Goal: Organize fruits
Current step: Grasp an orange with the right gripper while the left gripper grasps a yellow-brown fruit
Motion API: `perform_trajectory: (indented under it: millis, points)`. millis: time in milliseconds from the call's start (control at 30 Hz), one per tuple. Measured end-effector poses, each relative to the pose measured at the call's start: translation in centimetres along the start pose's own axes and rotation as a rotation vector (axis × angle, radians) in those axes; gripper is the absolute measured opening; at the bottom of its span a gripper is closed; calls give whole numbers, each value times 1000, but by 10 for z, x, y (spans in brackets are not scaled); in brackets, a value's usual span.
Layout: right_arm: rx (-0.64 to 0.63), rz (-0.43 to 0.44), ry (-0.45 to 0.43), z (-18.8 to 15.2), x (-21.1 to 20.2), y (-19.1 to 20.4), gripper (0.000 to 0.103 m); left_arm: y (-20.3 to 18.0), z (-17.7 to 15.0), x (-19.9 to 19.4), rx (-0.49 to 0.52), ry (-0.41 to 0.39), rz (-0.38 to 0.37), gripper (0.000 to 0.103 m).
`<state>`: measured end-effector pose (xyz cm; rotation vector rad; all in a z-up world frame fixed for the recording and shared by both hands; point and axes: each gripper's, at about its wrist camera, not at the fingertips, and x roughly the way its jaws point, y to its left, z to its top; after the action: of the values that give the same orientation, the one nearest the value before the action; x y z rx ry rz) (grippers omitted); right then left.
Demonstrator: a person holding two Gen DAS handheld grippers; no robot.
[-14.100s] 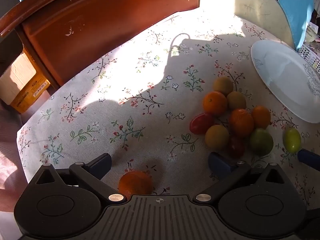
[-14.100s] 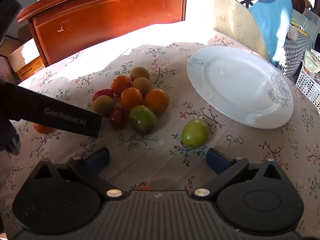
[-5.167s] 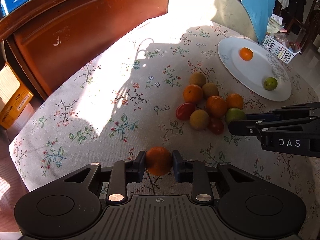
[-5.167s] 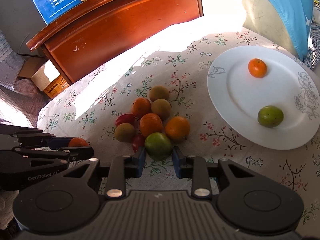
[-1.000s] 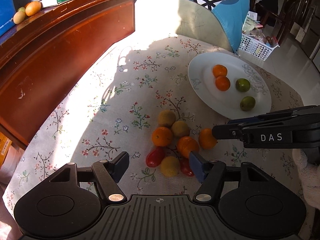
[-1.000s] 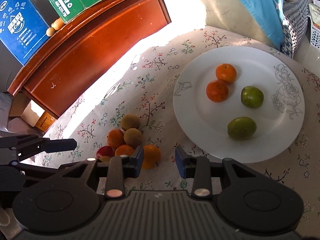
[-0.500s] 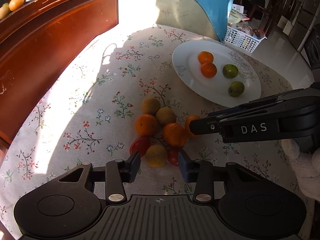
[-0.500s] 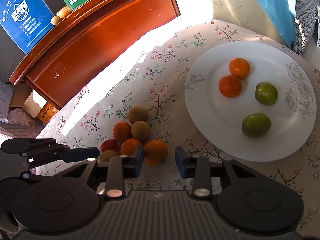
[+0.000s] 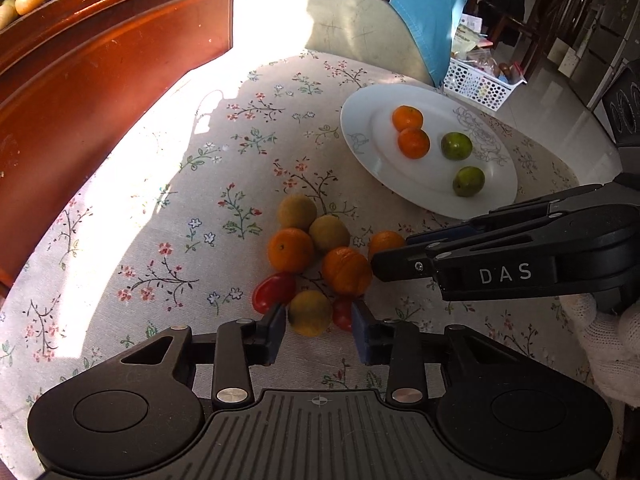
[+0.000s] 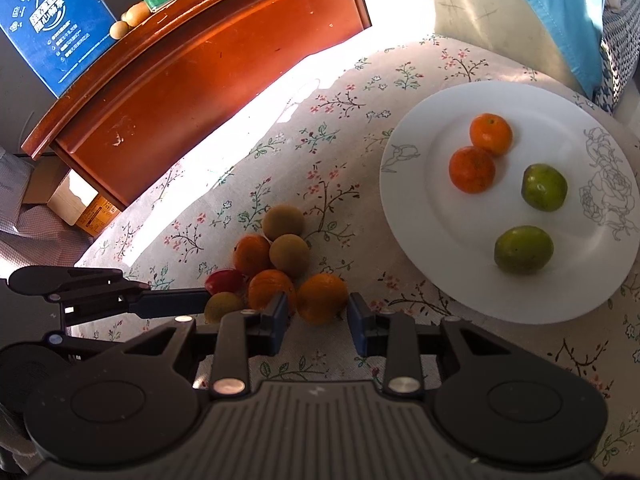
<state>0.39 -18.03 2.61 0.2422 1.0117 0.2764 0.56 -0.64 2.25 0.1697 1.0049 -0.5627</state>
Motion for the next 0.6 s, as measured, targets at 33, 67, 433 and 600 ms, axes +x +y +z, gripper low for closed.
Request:
perform_trajectory:
  millis: [33,67,433,600]
  points:
    - [0,-4,-3,0,-1,0,32,2,0,1,-4,4,7,33]
    - [3,-9,-5,0,-1,-1,32,3,0,2,-11,6,13,33]
    - [16,-11,3,-1,2,-2,31,4,0,5,-26,3,-14,31]
    - [18,-1,4,-1,2,-3,28,9,1,6,-57,5,-25,31]
